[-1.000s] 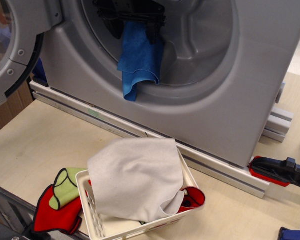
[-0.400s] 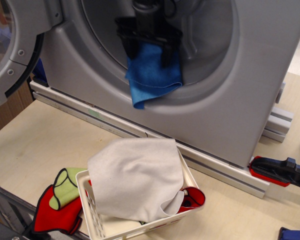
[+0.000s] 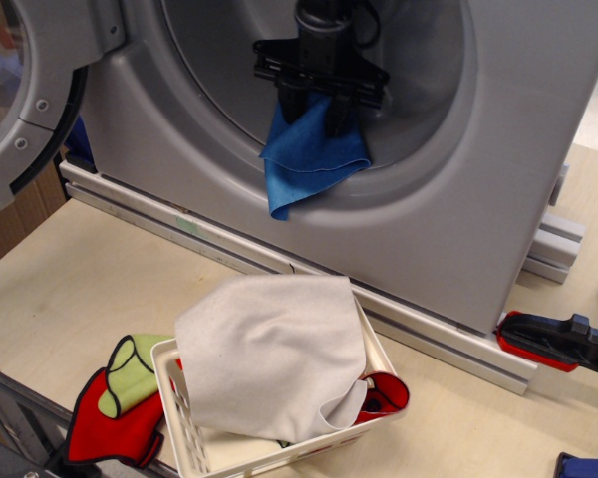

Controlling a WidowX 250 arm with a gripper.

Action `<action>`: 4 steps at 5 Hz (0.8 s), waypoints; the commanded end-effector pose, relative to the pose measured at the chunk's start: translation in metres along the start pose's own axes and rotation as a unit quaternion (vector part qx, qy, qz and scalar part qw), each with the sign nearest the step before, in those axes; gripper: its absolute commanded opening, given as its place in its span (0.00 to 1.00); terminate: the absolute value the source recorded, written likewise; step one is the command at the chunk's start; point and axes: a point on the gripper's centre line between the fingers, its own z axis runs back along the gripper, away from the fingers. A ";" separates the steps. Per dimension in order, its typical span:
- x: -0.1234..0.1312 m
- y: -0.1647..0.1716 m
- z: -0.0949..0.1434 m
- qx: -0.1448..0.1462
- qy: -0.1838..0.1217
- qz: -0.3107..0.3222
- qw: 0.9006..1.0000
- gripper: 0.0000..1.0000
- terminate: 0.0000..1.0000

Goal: Take clothes out of laundry machine

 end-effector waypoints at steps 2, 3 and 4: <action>-0.037 0.028 0.063 0.037 -0.004 0.029 0.999 0.00 0.00; -0.061 0.033 0.080 0.030 0.006 0.044 0.999 0.00 0.00; -0.090 0.019 0.079 0.015 0.029 0.034 0.999 0.00 0.00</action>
